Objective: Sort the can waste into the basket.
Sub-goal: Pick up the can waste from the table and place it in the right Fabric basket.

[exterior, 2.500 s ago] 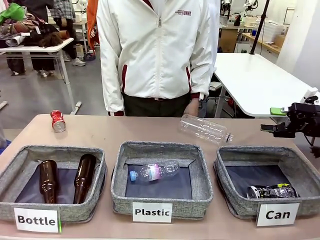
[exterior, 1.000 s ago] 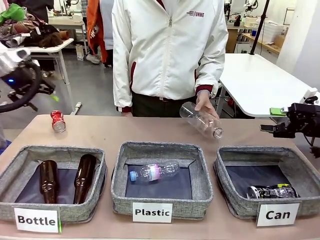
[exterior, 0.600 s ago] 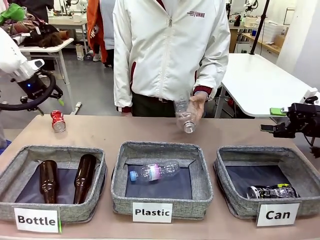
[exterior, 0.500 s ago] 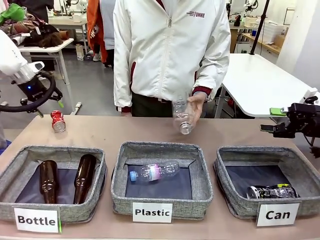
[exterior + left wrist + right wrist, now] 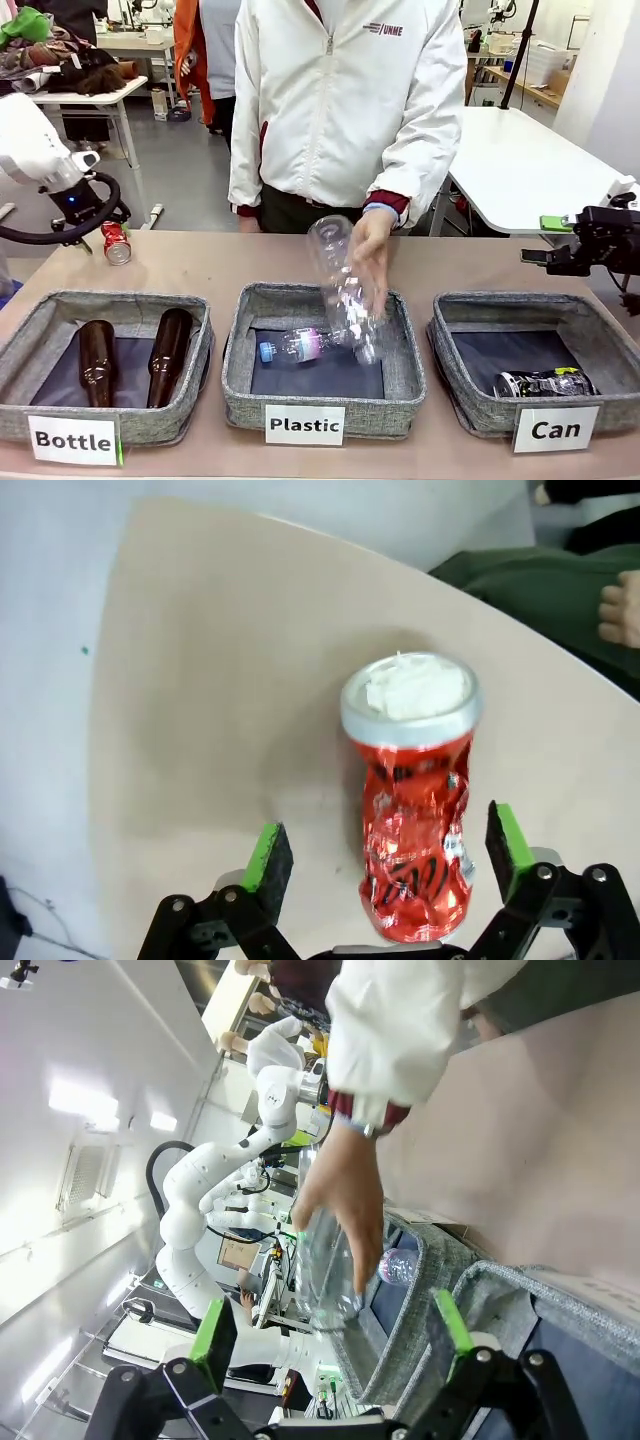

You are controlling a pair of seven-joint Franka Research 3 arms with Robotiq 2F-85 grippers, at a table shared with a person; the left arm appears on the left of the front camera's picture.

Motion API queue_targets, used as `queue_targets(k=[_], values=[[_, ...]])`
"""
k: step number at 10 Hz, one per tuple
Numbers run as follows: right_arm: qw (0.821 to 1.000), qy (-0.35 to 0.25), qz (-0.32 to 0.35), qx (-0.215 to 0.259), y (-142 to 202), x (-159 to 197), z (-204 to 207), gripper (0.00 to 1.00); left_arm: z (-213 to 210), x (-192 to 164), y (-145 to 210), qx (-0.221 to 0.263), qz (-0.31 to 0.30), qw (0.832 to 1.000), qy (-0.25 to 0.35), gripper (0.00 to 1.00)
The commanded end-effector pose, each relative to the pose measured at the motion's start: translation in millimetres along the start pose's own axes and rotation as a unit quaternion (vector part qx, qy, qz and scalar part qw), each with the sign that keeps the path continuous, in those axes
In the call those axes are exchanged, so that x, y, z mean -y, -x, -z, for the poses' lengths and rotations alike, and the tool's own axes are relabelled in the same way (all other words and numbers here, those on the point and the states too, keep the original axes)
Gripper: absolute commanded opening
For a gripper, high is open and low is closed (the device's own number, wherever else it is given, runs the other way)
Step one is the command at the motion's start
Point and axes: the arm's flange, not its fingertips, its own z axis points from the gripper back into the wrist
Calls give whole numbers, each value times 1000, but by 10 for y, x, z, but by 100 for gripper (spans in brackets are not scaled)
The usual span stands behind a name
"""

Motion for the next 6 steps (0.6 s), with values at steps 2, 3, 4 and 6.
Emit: queue_targets(k=[2,3,4,6], values=[[1000,-3,-12,0,33,-33,1,100,97,98,-44,6,-6,1000,-30,100],[1000,-3,-12,0,33,-33,1,100,95,106,-48,15,1,999,-29,100],[1000,-3,-12,0,33,-33,1,100,91,111,-38,16,0,999,-33,41],[1000,-3,-12,0,33,-33,1,100,103,127,-8,17,6,999,-37,0]])
